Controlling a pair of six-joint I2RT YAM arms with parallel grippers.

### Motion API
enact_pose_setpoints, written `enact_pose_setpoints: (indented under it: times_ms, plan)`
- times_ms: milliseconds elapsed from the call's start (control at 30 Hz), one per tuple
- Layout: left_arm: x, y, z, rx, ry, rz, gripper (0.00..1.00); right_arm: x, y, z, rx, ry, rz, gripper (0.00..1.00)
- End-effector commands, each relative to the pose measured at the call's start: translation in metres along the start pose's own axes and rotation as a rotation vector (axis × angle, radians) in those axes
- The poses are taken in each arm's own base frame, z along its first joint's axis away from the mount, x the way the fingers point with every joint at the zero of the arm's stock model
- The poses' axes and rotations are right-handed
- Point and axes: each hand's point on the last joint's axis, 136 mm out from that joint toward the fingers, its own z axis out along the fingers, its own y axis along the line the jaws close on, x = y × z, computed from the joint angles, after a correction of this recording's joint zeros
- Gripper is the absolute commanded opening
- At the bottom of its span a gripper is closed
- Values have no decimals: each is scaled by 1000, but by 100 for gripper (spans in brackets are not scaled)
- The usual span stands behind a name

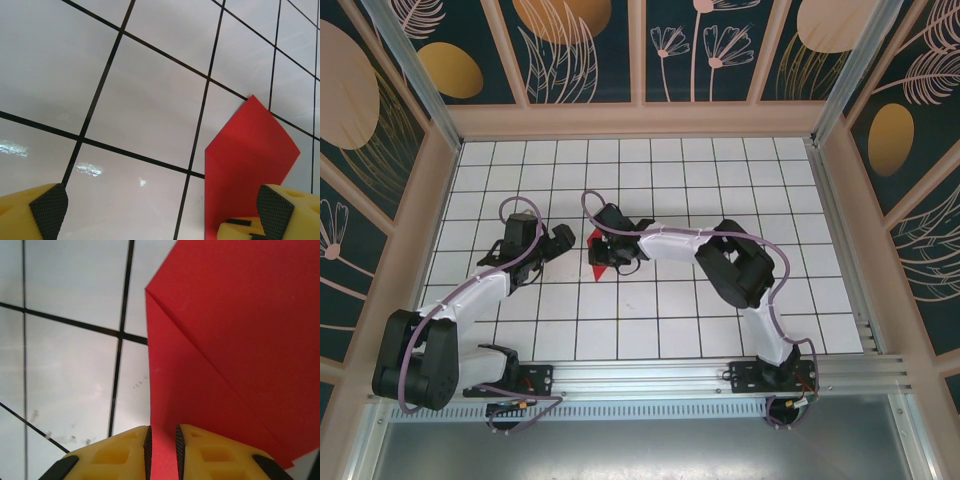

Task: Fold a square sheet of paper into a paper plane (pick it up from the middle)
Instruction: Fold the wing for the fifth time at the center of the table.

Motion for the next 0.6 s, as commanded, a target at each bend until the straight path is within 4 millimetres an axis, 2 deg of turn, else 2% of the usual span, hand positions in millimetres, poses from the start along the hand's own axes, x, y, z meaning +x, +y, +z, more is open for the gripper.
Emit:
enact_pose_setpoints:
  times_ms: [0,133,267,333,433,500,567]
  plan:
    - [1,-5,3,37,8,-14,99,20,-31,-2,83,90,-91,24]
    - [1,-9,2,57,17,-3,98,33,-59,-15,119,151,-249,24]
    - [3,-12,1,77,23,2,99,60,-92,-32,64,282,-392,24]
    - [3,-15,0,90,23,4,98,65,-103,-43,66,302,-446,25]
    - [4,-17,0,104,26,5,99,50,-94,-63,47,230,-497,27]
    - [3,-18,0,110,26,6,98,20,-75,-82,38,99,-482,31]
    - [3,-19,0,114,27,10,99,-11,-63,-99,44,-32,-392,40]
